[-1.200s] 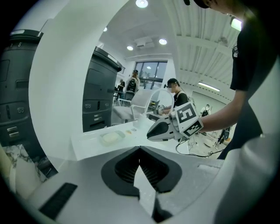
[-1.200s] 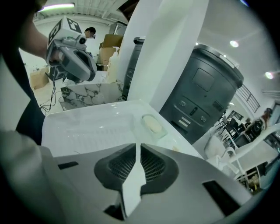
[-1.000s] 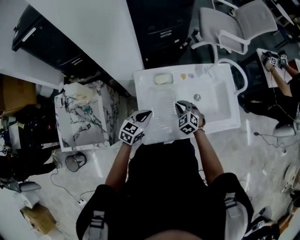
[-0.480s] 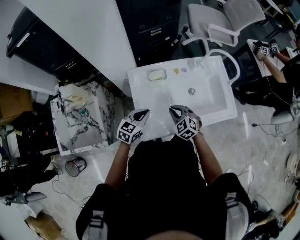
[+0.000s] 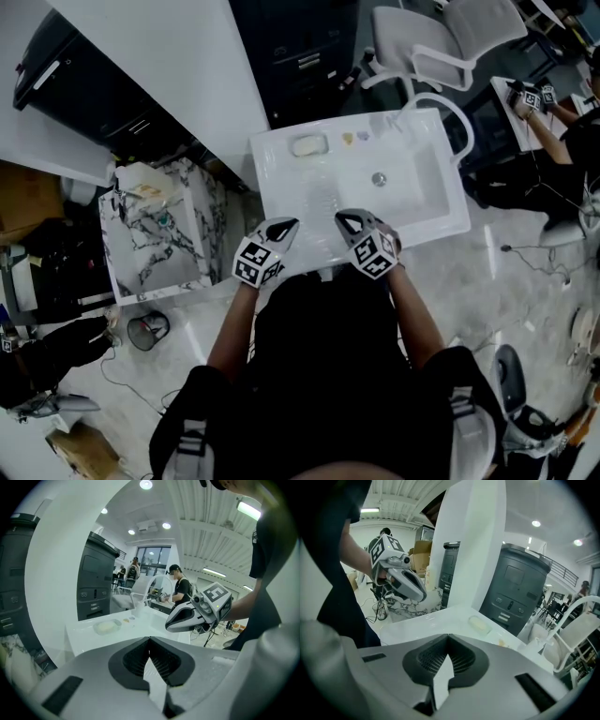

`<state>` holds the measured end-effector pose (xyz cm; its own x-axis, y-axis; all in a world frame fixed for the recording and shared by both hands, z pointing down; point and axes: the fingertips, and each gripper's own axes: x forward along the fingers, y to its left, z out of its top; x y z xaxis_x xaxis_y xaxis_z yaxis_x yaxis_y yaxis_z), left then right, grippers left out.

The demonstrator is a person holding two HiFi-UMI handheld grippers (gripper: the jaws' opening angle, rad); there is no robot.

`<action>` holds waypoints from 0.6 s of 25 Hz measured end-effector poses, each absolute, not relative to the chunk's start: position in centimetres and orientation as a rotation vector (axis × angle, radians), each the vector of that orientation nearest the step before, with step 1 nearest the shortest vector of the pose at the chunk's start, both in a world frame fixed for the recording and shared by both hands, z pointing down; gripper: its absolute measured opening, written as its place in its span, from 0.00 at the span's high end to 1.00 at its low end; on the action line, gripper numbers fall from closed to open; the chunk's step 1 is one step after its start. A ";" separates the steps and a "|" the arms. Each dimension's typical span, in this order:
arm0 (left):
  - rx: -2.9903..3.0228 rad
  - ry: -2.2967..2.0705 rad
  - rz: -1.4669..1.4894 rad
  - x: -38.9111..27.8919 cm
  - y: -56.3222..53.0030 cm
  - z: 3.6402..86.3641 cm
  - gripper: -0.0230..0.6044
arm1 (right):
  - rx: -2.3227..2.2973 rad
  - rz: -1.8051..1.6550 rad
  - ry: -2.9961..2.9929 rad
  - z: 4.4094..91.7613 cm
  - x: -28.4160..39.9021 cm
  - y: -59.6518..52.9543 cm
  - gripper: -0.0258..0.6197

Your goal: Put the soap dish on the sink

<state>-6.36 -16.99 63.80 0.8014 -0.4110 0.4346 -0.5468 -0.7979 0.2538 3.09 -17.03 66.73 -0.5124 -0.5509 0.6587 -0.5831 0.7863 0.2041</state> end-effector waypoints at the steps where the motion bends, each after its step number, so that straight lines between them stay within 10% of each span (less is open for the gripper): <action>1: 2.620 -0.737 0.509 -6.3 -16.9 63.7 0.96 | 0.828 0.055 -2.232 66.9 3.2 -16.7 0.97; 15: 2.587 -0.850 0.518 -3.0 -12.6 61.2 0.96 | 0.813 0.019 -2.297 64.1 7.5 -14.1 0.97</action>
<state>-2.98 -12.64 61.18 0.7507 -0.4855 0.4480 -0.6206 -0.7507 0.2265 7.48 -14.06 64.13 -0.5654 -0.5491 0.6154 -0.5593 0.8037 0.2033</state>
